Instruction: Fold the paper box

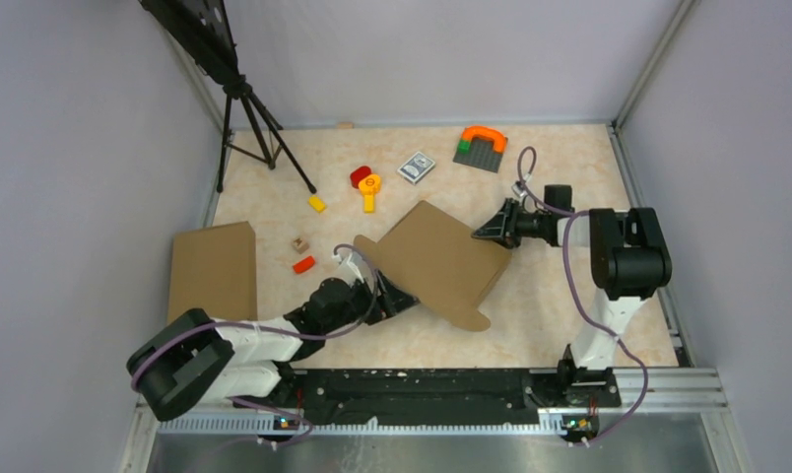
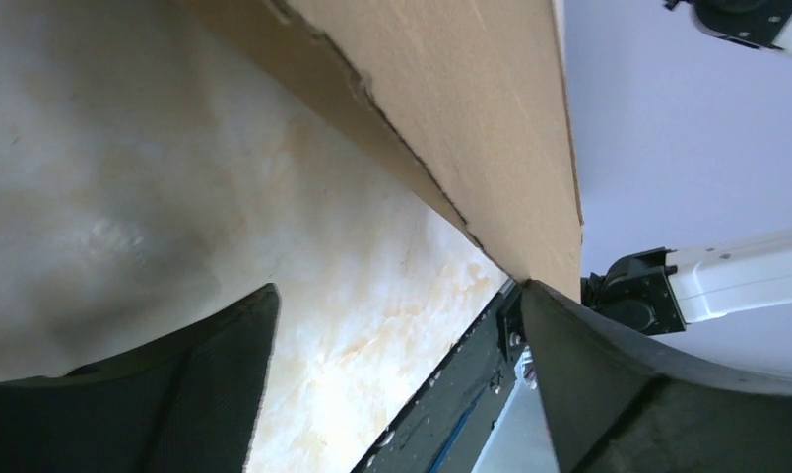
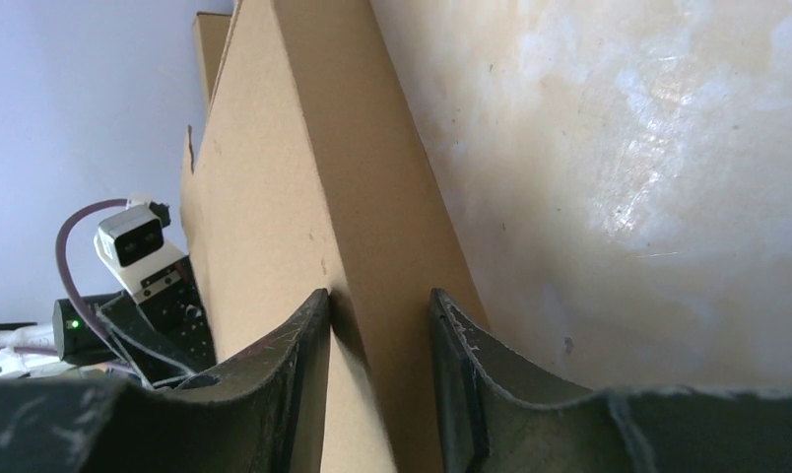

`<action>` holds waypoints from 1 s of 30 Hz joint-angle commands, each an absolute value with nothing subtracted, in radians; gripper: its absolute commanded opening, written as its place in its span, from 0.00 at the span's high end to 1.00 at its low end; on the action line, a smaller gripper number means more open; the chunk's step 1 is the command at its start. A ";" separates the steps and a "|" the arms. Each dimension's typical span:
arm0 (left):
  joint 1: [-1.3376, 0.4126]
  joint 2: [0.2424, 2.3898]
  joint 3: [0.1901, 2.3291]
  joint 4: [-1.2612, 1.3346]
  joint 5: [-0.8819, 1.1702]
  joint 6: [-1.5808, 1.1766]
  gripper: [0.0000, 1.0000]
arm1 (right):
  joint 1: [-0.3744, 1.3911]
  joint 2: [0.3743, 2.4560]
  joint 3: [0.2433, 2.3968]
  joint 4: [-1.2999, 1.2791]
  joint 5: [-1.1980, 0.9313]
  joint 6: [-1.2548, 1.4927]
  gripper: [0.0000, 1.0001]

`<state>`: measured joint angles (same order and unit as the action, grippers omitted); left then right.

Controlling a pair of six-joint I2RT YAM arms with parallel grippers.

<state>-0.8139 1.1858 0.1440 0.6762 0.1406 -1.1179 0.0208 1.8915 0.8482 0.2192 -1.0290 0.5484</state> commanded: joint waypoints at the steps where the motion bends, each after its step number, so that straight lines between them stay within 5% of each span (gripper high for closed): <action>1: -0.827 1.225 0.173 0.920 0.130 -1.096 0.03 | 0.004 1.945 0.857 0.192 -0.898 0.507 0.68; 12: -0.852 1.207 0.172 1.067 0.066 -1.165 0.02 | -0.030 1.949 0.864 0.197 -0.912 0.510 0.68; 23: -0.968 0.824 0.158 0.585 -0.259 -1.258 0.01 | -0.032 1.952 0.861 0.226 -0.924 0.524 0.69; 30: -0.968 0.970 0.245 0.578 -0.257 -1.372 0.02 | -0.032 1.948 0.862 0.220 -0.928 0.521 0.69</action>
<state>-0.9638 0.8940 0.1894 0.5888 -0.2180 -1.2911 -0.0208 1.9091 0.8673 0.2546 -1.0363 0.5735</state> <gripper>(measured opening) 0.983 0.319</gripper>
